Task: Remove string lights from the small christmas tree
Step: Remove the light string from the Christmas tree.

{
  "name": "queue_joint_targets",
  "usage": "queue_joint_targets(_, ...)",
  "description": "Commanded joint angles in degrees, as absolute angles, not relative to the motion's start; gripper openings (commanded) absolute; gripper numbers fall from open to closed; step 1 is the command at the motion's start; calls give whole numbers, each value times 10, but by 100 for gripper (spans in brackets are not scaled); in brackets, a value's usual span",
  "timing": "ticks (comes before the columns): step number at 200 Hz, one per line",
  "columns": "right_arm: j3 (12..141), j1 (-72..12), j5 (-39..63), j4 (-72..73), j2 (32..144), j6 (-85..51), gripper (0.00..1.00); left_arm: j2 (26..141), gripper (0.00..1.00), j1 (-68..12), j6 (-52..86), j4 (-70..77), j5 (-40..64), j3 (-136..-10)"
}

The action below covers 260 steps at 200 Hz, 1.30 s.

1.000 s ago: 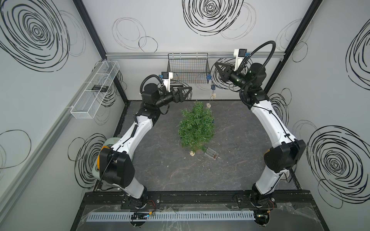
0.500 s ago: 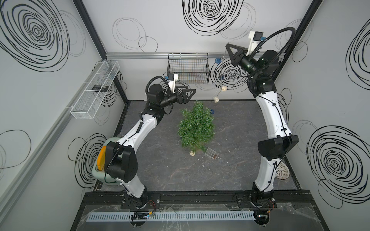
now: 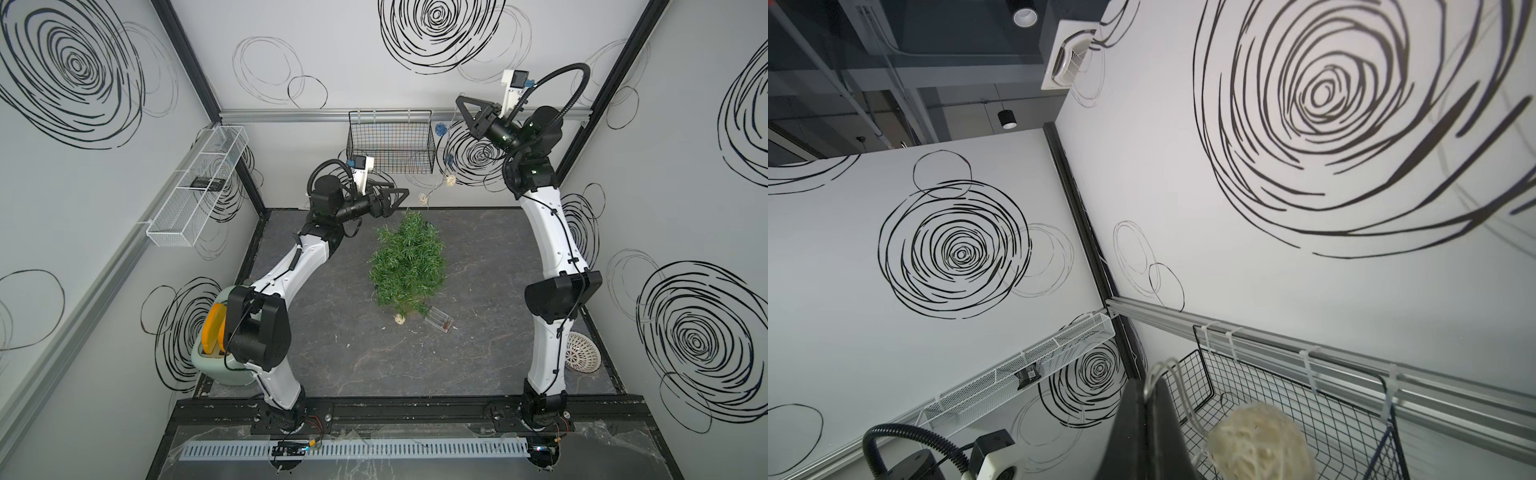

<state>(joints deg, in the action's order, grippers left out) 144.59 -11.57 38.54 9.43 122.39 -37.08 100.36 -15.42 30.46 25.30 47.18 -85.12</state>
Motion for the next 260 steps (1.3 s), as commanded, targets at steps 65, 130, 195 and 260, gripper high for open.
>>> queue_joint_targets(65, 1456, -147, 419, 133, 1236, -390, 0, 1065, 96, -193, 170, 133, 448, -954)
queue_joint_targets(130, 1456, -176, 431, 137, 1239, -388, 0, 1072, 96, -201, 151, 128, 414, -961)
queue_joint_targets(195, 1455, -205, 447, 132, 1238, -377, 0, 1070, 96, -197, 151, 138, 372, -954)
queue_joint_targets(260, 1455, -224, 466, 132, 1233, -372, 0, 1077, 100, -180, 174, 159, 335, -956)
